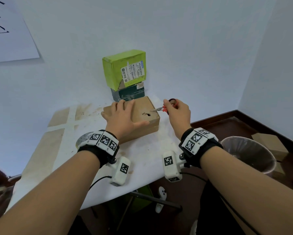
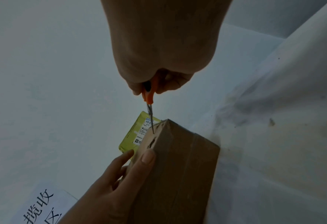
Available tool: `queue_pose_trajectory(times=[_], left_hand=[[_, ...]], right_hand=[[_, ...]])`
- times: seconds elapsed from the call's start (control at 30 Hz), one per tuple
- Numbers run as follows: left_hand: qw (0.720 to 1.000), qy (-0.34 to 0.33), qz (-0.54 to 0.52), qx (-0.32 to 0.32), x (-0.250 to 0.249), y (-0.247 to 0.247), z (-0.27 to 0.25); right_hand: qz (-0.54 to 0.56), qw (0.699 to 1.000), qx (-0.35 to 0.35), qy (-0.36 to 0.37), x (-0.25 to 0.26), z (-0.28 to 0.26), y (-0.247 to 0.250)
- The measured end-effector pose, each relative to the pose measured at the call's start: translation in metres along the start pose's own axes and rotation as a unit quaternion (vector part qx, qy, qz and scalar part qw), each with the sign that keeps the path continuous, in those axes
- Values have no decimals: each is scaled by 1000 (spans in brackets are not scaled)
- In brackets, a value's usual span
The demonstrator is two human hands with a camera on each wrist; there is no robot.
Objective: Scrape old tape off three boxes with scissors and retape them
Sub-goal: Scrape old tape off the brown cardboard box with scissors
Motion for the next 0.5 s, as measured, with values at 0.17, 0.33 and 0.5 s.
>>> queue_pose_trajectory(times=[0.17,0.33,0.5], left_hand=[[1000,4,12,-9,-2,0,-3],[1000,7,22,-11,-6,4,-7],[1000,11,25,-14,-8,7,-9]], right_hand=[[-33,998,3,46,8,-6,1],[-66,995,21,75,13,-11,-1],[-107,987,52,104,17,-12,-10]])
Point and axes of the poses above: each hand's wrist, its own z-axis towards the middle knuckle, its own y-axis out of the back of the hand, x = y × z, the point moved 8 cm from there along z, towards the middle knuckle, and after that the axes turned 2 degrees about -y, right-handed, at the moved point
